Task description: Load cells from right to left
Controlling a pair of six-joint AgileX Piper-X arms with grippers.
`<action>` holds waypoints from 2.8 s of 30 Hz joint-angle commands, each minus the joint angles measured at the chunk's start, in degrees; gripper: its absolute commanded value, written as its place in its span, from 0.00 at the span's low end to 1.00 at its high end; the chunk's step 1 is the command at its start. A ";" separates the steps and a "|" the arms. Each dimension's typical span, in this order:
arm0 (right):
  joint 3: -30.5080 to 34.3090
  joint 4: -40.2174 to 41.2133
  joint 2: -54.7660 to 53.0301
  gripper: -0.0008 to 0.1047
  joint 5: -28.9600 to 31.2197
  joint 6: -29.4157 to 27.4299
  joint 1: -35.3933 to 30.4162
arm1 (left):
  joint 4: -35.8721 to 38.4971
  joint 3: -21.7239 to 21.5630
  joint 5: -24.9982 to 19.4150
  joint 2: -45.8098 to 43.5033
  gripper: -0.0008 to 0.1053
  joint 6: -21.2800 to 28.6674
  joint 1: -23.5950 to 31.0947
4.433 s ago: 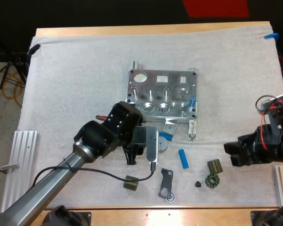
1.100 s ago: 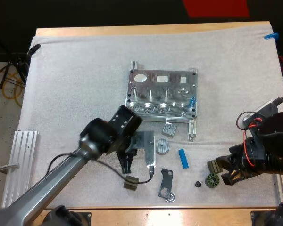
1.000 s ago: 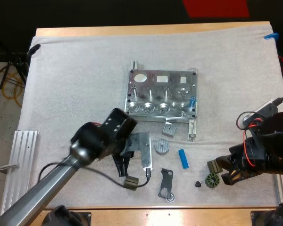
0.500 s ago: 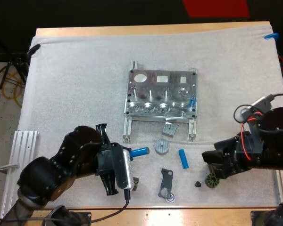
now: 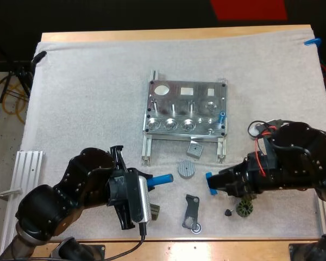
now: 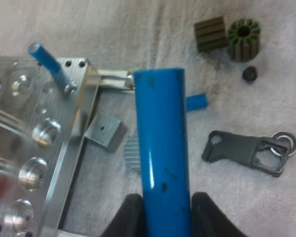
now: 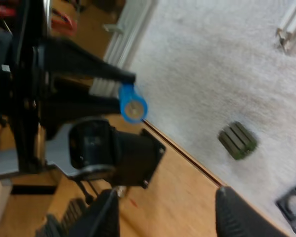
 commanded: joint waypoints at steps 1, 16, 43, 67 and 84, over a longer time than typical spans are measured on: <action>0.52 -2.52 -0.11 0.43 -0.75 0.65 0.02 | 0.16 0.04 1.13 -0.25 0.01 -0.62 0.08; 1.89 -12.02 8.90 0.44 3.33 2.77 9.76 | 0.16 0.04 1.52 -0.25 0.01 -0.62 0.08; 1.89 -18.65 13.31 0.50 2.97 8.71 10.87 | 0.16 0.04 2.74 -0.25 0.01 -0.62 0.08; 1.89 -19.11 14.54 0.16 1.78 9.97 10.84 | 0.16 0.04 2.74 -0.25 0.01 -0.62 0.08; 1.89 -20.02 14.54 0.14 1.69 6.85 10.84 | 0.16 0.04 2.74 -0.25 0.12 -0.62 0.08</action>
